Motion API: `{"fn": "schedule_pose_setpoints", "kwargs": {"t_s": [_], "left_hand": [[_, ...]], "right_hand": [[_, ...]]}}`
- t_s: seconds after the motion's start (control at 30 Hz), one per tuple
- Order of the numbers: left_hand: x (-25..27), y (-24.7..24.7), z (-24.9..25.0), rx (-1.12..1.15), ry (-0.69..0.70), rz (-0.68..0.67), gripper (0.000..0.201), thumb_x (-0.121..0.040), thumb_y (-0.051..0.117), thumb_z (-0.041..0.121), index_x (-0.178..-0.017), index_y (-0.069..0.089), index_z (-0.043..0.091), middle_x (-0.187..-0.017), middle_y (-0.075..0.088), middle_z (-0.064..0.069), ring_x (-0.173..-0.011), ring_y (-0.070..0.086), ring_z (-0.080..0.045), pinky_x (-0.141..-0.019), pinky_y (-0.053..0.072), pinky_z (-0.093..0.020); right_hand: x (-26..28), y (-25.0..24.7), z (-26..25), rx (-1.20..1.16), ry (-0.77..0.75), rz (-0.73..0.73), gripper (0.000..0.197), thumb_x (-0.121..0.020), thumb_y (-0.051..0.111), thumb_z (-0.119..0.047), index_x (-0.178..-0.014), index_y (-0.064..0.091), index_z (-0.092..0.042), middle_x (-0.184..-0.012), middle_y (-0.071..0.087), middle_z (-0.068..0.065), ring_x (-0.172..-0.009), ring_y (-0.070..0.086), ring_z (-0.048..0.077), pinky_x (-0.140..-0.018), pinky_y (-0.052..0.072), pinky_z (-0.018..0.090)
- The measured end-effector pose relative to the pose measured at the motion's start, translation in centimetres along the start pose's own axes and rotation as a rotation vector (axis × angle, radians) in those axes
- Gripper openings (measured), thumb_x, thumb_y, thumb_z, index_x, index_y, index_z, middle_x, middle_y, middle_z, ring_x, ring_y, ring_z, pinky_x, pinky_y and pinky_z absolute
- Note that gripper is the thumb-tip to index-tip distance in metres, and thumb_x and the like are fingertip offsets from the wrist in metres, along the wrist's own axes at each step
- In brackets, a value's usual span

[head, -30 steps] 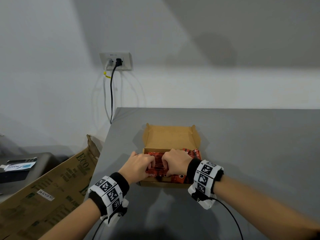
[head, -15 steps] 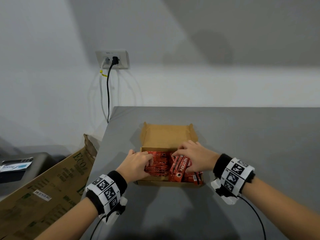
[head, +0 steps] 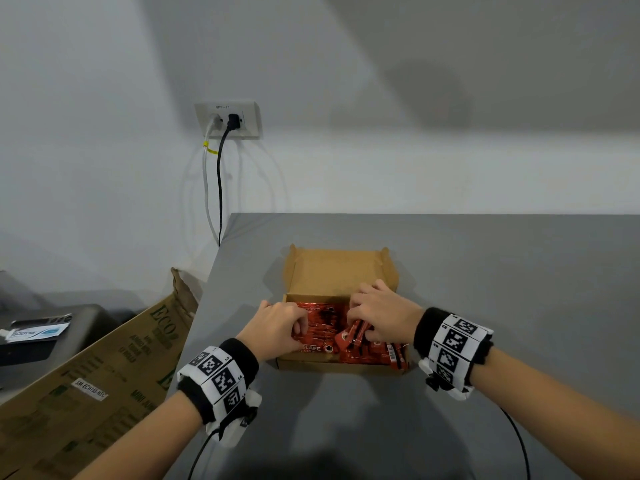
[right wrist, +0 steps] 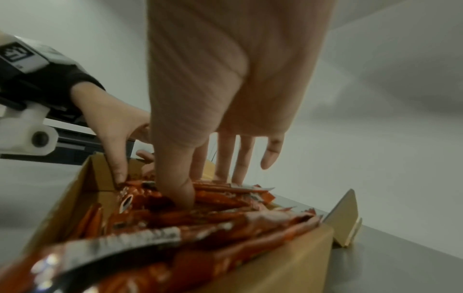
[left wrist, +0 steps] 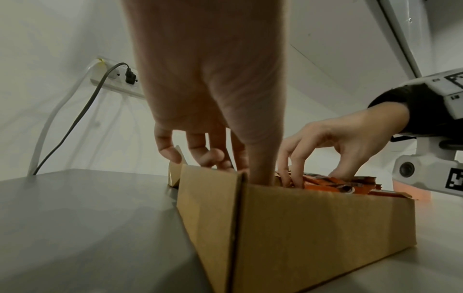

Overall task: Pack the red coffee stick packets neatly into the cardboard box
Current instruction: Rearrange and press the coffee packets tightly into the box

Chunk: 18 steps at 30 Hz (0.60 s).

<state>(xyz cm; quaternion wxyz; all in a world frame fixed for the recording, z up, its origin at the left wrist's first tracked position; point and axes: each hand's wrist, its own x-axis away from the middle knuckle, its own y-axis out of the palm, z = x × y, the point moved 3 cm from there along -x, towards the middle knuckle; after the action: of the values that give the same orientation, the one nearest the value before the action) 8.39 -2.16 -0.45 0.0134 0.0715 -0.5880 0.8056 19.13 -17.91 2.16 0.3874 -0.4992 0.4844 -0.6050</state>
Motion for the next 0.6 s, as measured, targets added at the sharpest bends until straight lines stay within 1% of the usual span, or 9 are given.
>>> {"fn": "schedule_pose_setpoints", "kwargs": {"t_s": [0.1, 0.17, 0.27, 0.3, 0.37, 0.43, 0.5, 0.53, 0.6], "left_hand": [[0.1, -0.3, -0.1, 0.045, -0.008, 0.026, 0.017, -0.08, 0.068, 0.034, -0.086, 0.053, 0.027, -0.086, 0.053, 0.013, -0.082, 0.05, -0.006, -0.082, 0.033, -0.027], [0.0, -0.9, 0.0, 0.12, 0.003, 0.103, 0.012, -0.085, 0.065, 0.028, -0.091, 0.057, 0.022, -0.086, 0.054, 0.01, -0.08, 0.052, -0.007, -0.08, 0.041, -0.026], [-0.3, -2.2, 1.5, 0.266, 0.06, 0.238, 0.009, -0.093, 0.054, 0.018, -0.1, 0.06, 0.017, -0.087, 0.053, 0.008, -0.074, 0.049, -0.001, -0.069, 0.042, -0.013], [-0.5, -2.4, 2.2, 0.275, 0.086, 0.247, 0.013, -0.095, 0.051, 0.016, -0.104, 0.059, 0.016, -0.089, 0.053, 0.008, -0.074, 0.049, -0.001, -0.069, 0.041, -0.012], [-1.1, -2.4, 3.4, 0.241, 0.123, 0.207, 0.017, -0.095, 0.047, 0.015, -0.107, 0.059, 0.017, -0.093, 0.055, 0.007, -0.078, 0.05, -0.004, -0.074, 0.045, -0.016], [-1.5, -2.1, 4.0, 0.226, 0.101, 0.17, 0.019, -0.096, 0.045, 0.015, -0.109, 0.059, 0.015, -0.098, 0.059, 0.005, -0.081, 0.054, -0.007, -0.077, 0.047, -0.02], [-1.8, -1.6, 4.1, 0.265, 0.06, 0.173, 0.023, -0.096, 0.046, 0.014, -0.115, 0.059, 0.014, -0.101, 0.062, 0.003, -0.083, 0.057, -0.007, -0.077, 0.048, -0.018], [-1.9, -1.4, 4.1, 0.273, 0.048, 0.172, 0.024, -0.096, 0.046, 0.014, -0.116, 0.058, 0.013, -0.1, 0.063, 0.003, -0.082, 0.058, -0.007, -0.075, 0.048, -0.018], [-2.1, -0.8, 4.5, 0.26, 0.043, 0.148, 0.024, -0.096, 0.045, 0.015, -0.117, 0.058, 0.014, -0.096, 0.063, 0.004, -0.074, 0.055, -0.003, -0.067, 0.046, -0.015]], "right_hand": [[0.4, -0.6, 1.0, -0.148, 0.028, 0.072, 0.022, -0.09, 0.056, -0.024, -0.111, 0.062, -0.021, -0.107, 0.062, -0.004, -0.1, 0.048, 0.013, -0.09, 0.036, 0.028], [0.7, -1.0, 1.7, -0.26, 0.067, 0.125, 0.021, -0.09, 0.058, -0.028, -0.11, 0.064, -0.021, -0.103, 0.064, -0.004, -0.092, 0.048, 0.007, -0.085, 0.037, 0.019], [0.7, -1.6, 1.9, -0.239, 0.058, 0.248, 0.021, -0.091, 0.056, -0.028, -0.109, 0.063, -0.021, -0.099, 0.061, -0.008, -0.088, 0.037, 0.004, -0.082, 0.029, 0.019], [0.6, -1.8, 1.7, -0.239, 0.051, 0.281, 0.018, -0.092, 0.056, -0.024, -0.108, 0.063, -0.02, -0.097, 0.058, -0.008, -0.087, 0.038, 0.004, -0.082, 0.029, 0.019], [0.5, -2.2, 1.6, -0.327, 0.092, 0.299, 0.01, -0.092, 0.053, -0.016, -0.1, 0.059, -0.015, -0.092, 0.051, -0.008, -0.083, 0.043, 0.004, -0.078, 0.034, 0.016], [0.9, -2.4, 2.2, -0.442, 0.226, 0.335, 0.004, -0.094, 0.047, -0.013, -0.092, 0.05, -0.013, -0.09, 0.051, -0.006, -0.075, 0.047, 0.007, -0.072, 0.04, 0.019], [1.8, -2.0, 3.2, -0.496, 0.422, 0.398, 0.009, -0.096, 0.042, -0.019, -0.09, 0.045, -0.013, -0.083, 0.054, -0.001, -0.064, 0.047, 0.01, -0.065, 0.045, 0.027], [2.4, -1.5, 3.6, -0.499, 0.519, 0.398, 0.012, -0.095, 0.042, -0.025, -0.089, 0.044, -0.015, -0.079, 0.055, -0.001, -0.062, 0.047, 0.011, -0.064, 0.047, 0.03], [3.2, -0.3, 3.6, -0.488, 0.664, 0.31, 0.027, -0.091, 0.047, -0.045, -0.09, 0.042, -0.019, -0.076, 0.052, -0.007, -0.066, 0.053, 0.013, -0.065, 0.05, 0.03]]}}
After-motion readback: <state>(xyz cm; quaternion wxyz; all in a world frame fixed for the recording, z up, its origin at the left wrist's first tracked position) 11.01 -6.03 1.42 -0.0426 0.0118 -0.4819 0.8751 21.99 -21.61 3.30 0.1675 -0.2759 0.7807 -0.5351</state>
